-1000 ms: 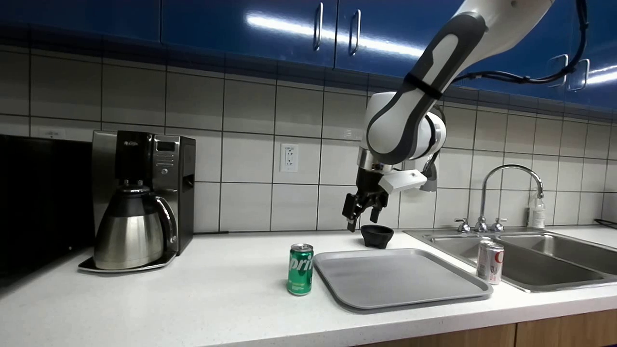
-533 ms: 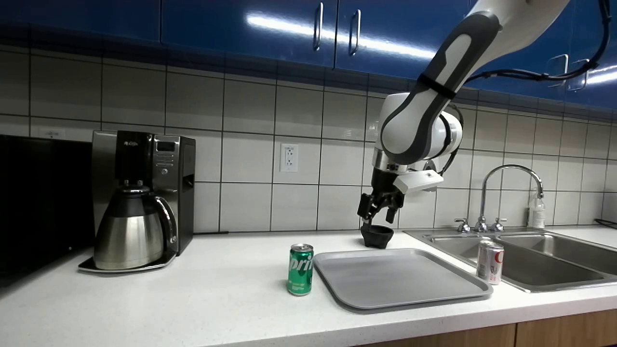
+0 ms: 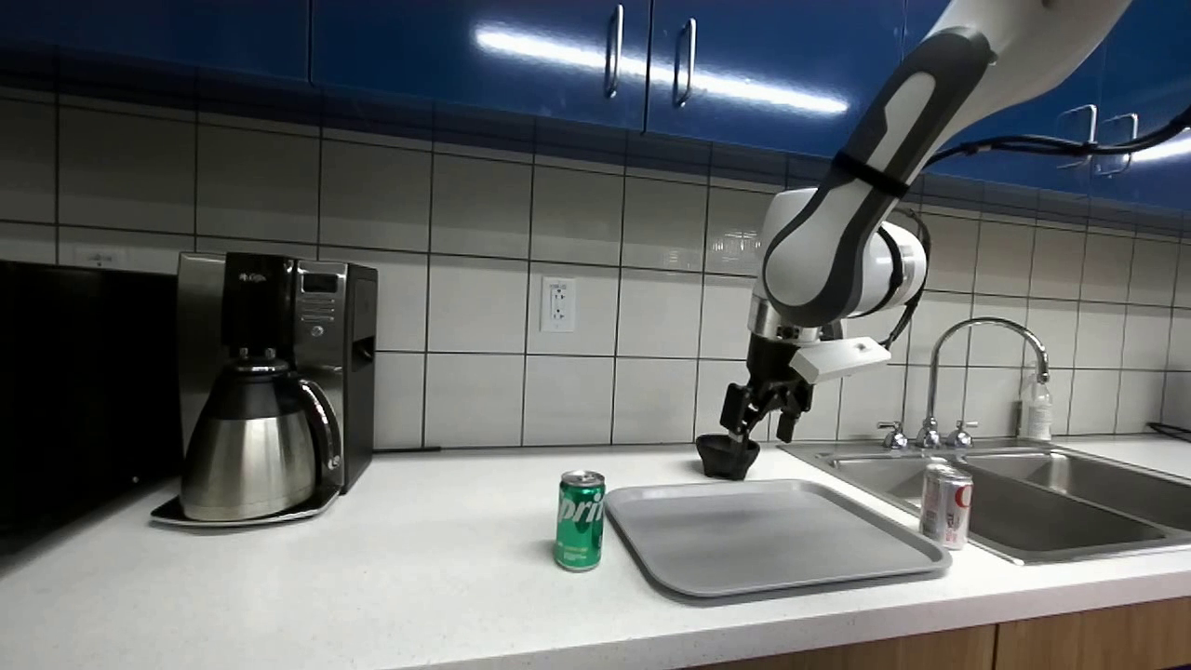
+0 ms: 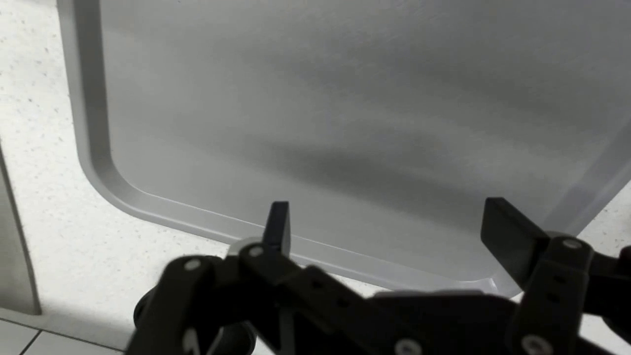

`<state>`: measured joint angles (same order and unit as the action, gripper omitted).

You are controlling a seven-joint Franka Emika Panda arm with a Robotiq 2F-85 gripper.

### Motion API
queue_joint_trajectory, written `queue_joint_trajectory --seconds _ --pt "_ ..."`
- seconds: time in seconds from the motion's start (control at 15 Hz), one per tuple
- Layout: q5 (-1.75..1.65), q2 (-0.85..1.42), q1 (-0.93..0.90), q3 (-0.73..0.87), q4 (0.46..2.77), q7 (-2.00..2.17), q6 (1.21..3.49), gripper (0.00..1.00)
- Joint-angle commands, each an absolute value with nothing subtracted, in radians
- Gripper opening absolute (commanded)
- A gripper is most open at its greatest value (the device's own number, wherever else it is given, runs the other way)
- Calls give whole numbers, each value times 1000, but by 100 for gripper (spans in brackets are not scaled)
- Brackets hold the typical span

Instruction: Pick up the silver coke can and put it on the kitchen counter to the right of the gray tray, pick up the green sprite can and put it on the kitchen counter to the left of the gray tray

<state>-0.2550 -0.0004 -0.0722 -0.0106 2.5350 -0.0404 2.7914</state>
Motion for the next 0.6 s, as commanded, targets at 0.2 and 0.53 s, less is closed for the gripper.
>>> queue_joint_trajectory --seconds 0.2,0.53 --pt "-251 -8 -54 -16 2559 -45 2789 100" --pt "-251 -13 -53 -15 2570 -45 2790 100"
